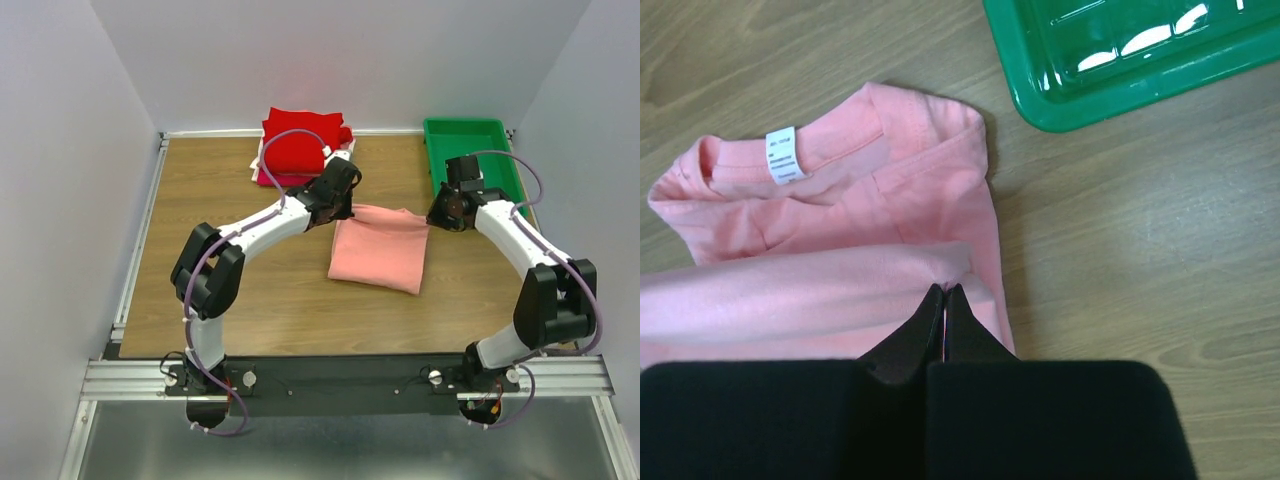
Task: Fold and stack the t-shirts
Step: Fold the tshirt
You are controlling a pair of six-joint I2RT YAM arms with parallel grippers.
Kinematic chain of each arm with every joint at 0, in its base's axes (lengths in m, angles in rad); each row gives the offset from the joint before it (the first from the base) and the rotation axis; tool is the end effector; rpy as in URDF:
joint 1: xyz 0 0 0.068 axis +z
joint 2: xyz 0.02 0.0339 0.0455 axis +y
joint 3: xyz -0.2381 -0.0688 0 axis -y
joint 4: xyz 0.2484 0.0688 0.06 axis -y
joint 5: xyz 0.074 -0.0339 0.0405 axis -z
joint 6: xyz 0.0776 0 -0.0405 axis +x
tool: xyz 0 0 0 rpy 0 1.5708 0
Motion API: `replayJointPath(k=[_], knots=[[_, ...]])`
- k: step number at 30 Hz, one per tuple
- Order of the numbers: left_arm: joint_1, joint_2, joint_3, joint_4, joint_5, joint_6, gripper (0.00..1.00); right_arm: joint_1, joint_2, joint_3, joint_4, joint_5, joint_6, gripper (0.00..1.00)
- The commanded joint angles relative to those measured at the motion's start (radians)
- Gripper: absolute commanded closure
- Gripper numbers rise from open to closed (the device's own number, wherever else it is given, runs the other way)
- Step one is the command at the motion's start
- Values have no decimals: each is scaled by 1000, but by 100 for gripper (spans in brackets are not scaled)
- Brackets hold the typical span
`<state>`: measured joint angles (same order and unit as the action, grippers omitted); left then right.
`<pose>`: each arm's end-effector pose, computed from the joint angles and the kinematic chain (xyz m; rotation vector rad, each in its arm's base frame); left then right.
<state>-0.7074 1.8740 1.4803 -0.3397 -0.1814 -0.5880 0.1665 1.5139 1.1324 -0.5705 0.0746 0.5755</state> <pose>0.3551 -0.2852 0.2002 0.0449 2.3328 -0.4569 0.3433 0.0518 0.1911 0.5436 2.4723 0.2053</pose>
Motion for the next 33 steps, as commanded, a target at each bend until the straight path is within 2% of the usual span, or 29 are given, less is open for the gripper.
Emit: replayJointPath(k=[1,12,15,16,17,18,19,20,21,22,24,25,26,27,33], knots=[[26,33,38,-12,-13,27,100,-5,55,41,31,53,-14,99],[55,63,35,11,-1,30,100,-4,164,78,55,54,0,99],[63,63,23,28,6,30,100,-5,181,96,57,51,-12,96],[68,66,23,30,13,30,99,-4,193,105,57,47,-14,91],[71,66,25,31,23,33,92,-5,201,112,58,36,-17,87],[75,74,31,31,29,36,88,-5,216,116,57,31,-22,76],[77,77,35,22,34,39,67,-4,223,131,57,16,-25,68],[78,79,40,22,34,40,67,-4,229,138,57,8,-29,58],[79,80,44,12,31,42,40,-4,233,145,57,-1,-35,48],[79,74,47,5,28,42,28,-5,235,153,57,-12,-39,34],[79,60,44,1,23,40,2,-5,232,168,57,-51,-52,25],[79,42,35,-1,23,37,2,-4,229,173,57,-65,-68,15],[79,30,28,4,28,34,2,-5,220,175,57,-102,-72,13],[79,5,11,7,37,31,2,-4,212,172,57,-116,-75,1],[71,-75,-64,47,115,20,1,-5,120,124,58,-217,-80,0]])
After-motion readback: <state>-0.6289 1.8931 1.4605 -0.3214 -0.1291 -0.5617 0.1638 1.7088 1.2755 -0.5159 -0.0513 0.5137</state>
